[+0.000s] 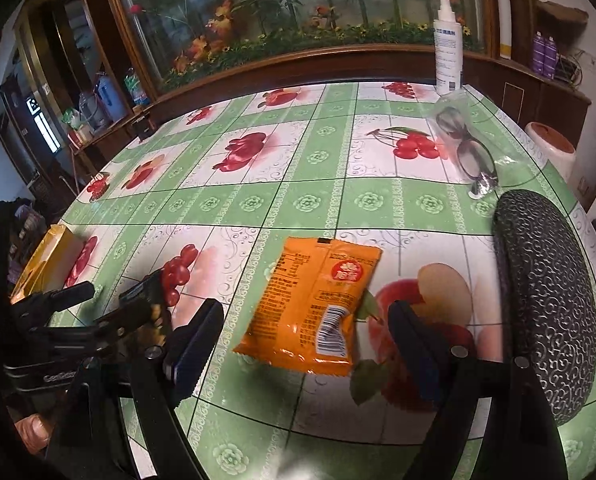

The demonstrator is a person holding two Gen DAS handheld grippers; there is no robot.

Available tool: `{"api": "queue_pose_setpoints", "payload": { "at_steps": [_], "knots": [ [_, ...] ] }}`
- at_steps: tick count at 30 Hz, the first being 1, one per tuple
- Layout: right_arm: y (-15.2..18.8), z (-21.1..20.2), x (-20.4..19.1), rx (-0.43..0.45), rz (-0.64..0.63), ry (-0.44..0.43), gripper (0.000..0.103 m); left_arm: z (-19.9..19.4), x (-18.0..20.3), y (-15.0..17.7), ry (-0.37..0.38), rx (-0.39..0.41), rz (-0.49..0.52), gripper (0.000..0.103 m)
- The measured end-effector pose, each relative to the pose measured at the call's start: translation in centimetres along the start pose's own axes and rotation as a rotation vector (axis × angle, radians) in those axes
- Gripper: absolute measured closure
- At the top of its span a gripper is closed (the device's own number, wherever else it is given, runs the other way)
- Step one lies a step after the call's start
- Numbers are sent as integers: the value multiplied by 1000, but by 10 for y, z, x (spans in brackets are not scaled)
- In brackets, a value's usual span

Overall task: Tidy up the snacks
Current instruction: 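Grasp the dark green cracker bag with the left tool while the right tool grasps the orange snack bag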

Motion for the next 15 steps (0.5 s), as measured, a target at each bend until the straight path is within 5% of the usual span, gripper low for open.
{"api": "queue_pose_setpoints", "payload": {
  "at_steps": [7,15],
  "knots": [
    [2,18,-7,-18,28,58,16,-2,6,2,60,-39,-67,8],
    [2,25,-10,-5,-10,155,24,1,13,5,-22,3,-100,6]
  ]
}}
Point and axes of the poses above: each gripper's, at about its wrist camera, not at the fingertips, and z roughly the way its jaws point, x to its right, y to its underside, the point moved 6 cm from there along z, roughly the way its jaws point, and after that the axes turned 11 degrees about z, right-handed, at the moved point
